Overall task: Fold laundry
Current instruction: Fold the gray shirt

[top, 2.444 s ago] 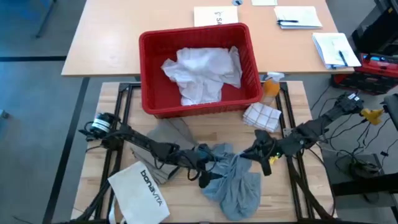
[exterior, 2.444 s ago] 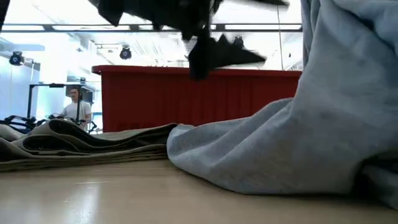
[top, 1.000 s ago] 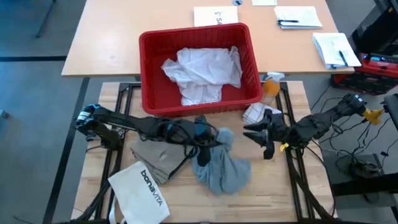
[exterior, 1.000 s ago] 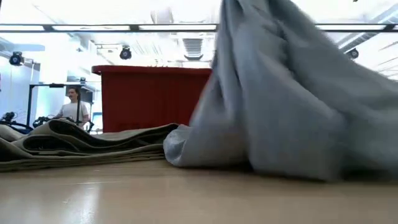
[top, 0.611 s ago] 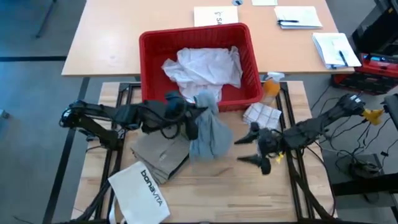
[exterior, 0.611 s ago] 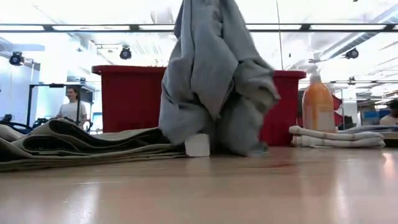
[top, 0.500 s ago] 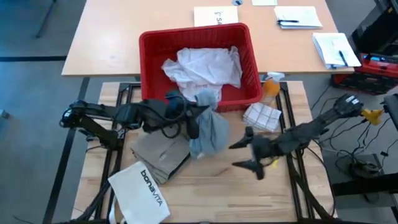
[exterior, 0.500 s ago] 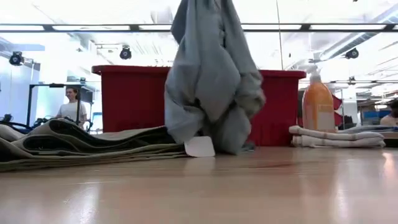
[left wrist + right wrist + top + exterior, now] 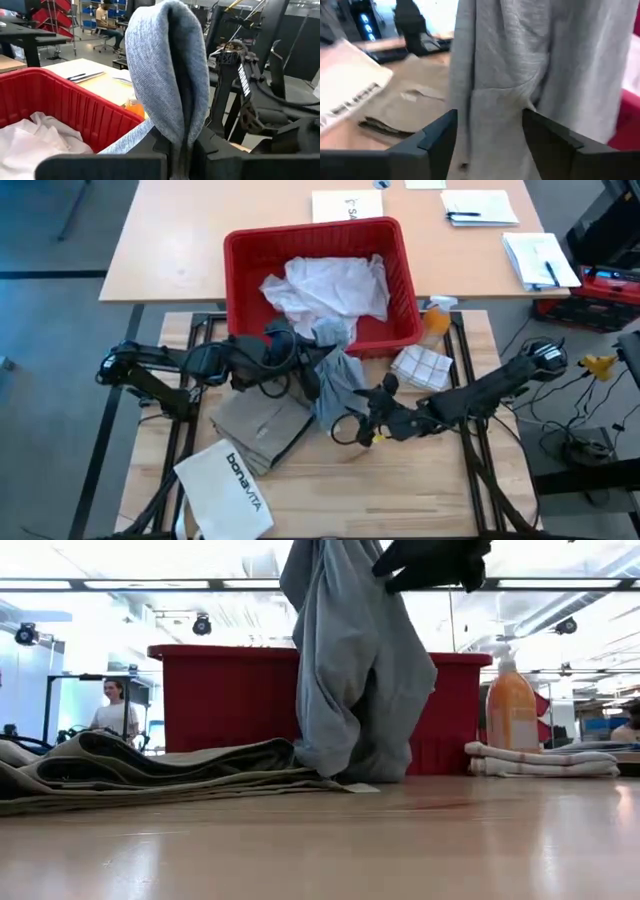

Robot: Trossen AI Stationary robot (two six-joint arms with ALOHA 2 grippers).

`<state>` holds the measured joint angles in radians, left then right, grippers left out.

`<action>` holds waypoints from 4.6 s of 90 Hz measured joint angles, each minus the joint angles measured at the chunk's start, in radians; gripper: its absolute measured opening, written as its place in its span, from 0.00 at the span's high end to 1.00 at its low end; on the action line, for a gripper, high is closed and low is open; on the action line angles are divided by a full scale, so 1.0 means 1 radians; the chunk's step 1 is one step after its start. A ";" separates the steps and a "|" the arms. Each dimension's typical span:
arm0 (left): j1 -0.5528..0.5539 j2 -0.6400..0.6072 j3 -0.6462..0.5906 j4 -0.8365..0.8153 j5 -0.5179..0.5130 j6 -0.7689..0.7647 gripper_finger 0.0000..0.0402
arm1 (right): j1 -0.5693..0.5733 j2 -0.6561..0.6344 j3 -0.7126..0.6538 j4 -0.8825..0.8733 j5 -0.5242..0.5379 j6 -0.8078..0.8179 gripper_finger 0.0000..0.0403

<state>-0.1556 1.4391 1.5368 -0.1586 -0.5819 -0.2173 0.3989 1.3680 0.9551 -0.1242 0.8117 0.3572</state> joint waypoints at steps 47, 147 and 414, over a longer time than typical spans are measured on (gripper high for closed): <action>0.004 -0.001 0.000 -0.023 0.019 0.026 0.97 | -0.049 0.058 0.026 0.052 -0.079 -0.032 0.64; 0.032 -0.092 -0.007 -0.518 -0.029 -0.068 0.04 | -0.044 -0.345 0.430 -0.657 -0.053 -0.175 1.00; 0.053 0.273 0.742 -0.494 0.276 0.129 1.00 | -0.013 -0.217 -0.212 0.320 -0.092 0.154 0.46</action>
<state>-0.1028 1.7123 2.2791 -0.6525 -0.3058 -0.0878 0.3858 1.1512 0.7433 0.1954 0.7196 0.5110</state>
